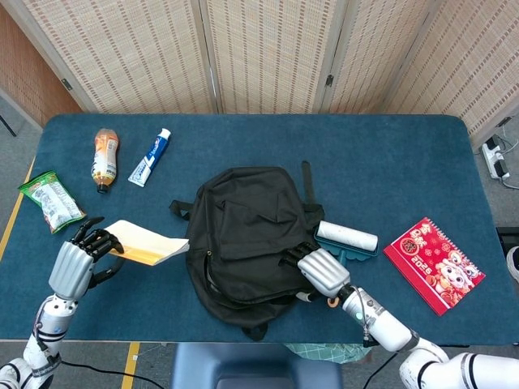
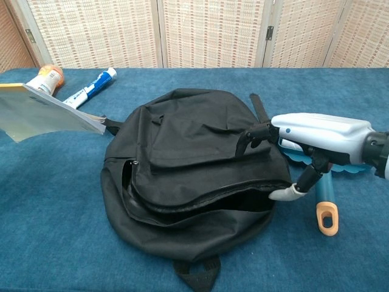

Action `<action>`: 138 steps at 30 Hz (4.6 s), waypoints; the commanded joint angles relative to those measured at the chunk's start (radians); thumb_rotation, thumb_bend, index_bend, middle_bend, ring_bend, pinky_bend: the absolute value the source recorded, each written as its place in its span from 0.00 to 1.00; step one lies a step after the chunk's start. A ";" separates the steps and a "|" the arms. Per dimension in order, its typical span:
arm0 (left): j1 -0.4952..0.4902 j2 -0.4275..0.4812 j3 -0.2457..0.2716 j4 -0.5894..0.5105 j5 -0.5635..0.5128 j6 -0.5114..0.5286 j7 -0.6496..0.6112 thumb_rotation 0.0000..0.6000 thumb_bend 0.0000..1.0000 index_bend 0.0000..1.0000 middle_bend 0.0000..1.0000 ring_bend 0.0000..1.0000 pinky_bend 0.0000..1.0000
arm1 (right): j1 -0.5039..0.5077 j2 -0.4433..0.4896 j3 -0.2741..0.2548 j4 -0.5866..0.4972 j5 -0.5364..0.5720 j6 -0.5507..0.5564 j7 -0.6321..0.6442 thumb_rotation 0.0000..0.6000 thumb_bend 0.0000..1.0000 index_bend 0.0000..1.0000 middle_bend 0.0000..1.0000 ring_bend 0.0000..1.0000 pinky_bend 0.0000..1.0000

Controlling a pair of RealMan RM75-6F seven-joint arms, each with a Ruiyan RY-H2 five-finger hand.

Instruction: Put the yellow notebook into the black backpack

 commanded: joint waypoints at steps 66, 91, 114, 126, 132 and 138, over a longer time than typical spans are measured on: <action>-0.310 -0.132 0.063 -0.029 0.409 0.085 0.141 1.00 0.52 0.76 0.74 0.62 0.62 | 0.381 -0.462 0.503 0.205 0.723 0.062 -0.010 1.00 0.86 0.75 0.40 0.36 0.14; -0.413 -0.423 0.112 0.512 0.342 -0.016 0.158 1.00 0.50 0.76 0.75 0.63 0.62 | 0.394 -0.425 0.487 0.084 0.728 0.059 0.114 1.00 0.86 0.75 0.40 0.36 0.14; -0.360 -0.380 0.099 0.405 0.113 -0.338 0.295 1.00 0.52 0.75 0.75 0.63 0.62 | 0.384 -0.385 0.445 0.017 0.727 0.090 0.141 1.00 0.86 0.75 0.40 0.36 0.14; -0.329 -0.314 0.027 0.212 -0.031 -0.467 0.384 1.00 0.54 0.73 0.75 0.63 0.63 | 0.390 -0.383 0.434 -0.003 0.724 0.096 0.145 1.00 0.86 0.74 0.40 0.36 0.14; -0.346 -0.322 -0.007 0.157 -0.073 -0.514 0.464 1.00 0.54 0.73 0.74 0.63 0.63 | 0.386 -0.382 0.429 -0.012 0.716 0.105 0.150 1.00 0.86 0.74 0.40 0.36 0.14; -0.346 -0.307 -0.018 0.078 -0.100 -0.546 0.549 1.00 0.34 0.53 0.60 0.53 0.55 | 0.381 -0.378 0.427 -0.004 0.711 0.114 0.155 1.00 0.86 0.74 0.40 0.36 0.14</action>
